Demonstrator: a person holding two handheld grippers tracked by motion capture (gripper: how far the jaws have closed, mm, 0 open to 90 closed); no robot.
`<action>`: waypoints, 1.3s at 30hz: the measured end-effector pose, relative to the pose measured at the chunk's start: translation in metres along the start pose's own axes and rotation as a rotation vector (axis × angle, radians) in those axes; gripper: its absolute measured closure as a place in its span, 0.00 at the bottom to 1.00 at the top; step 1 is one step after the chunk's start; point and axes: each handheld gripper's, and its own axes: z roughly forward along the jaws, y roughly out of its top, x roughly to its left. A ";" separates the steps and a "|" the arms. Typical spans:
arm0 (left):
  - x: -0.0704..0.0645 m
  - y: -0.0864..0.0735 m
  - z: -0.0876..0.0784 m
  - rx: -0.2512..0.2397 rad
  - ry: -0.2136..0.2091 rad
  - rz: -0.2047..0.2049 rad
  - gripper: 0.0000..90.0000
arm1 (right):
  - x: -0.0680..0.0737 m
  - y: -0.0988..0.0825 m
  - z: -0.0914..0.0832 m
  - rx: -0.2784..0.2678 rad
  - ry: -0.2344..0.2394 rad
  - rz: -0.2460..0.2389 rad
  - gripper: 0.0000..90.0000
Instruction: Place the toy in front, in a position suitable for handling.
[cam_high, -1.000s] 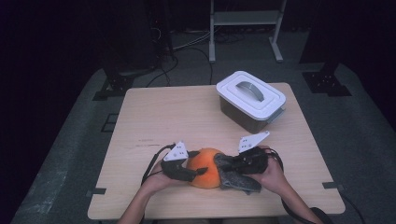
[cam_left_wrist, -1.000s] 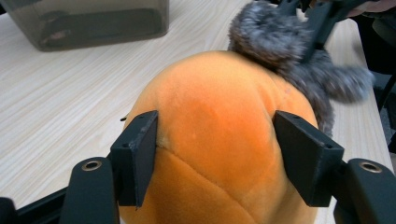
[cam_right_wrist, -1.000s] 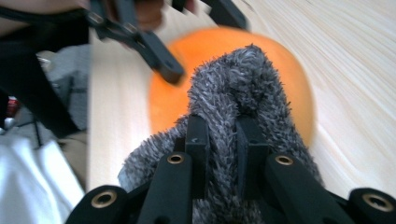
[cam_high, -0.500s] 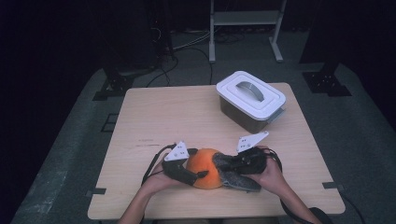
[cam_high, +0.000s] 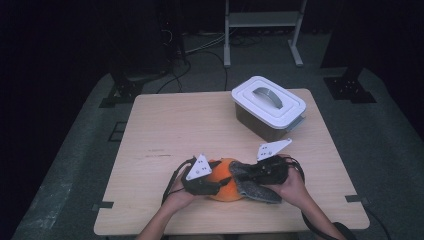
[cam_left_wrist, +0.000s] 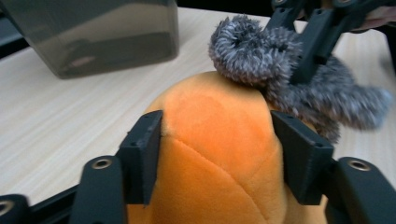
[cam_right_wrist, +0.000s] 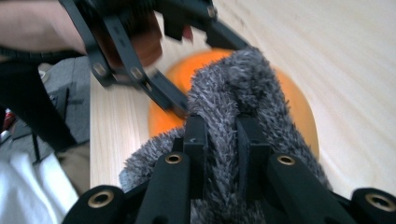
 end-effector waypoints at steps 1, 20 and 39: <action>0.001 0.000 -0.001 0.005 -0.011 -0.010 0.40 | 0.000 0.000 0.000 0.000 0.000 0.000 0.84; 0.016 -0.007 -0.011 0.088 -0.106 -0.029 0.30 | 0.002 -0.009 -0.001 0.095 0.021 -0.013 0.86; 0.018 -0.005 -0.020 0.130 -0.155 -0.048 0.33 | -0.010 -0.007 0.007 0.064 -0.038 0.020 0.86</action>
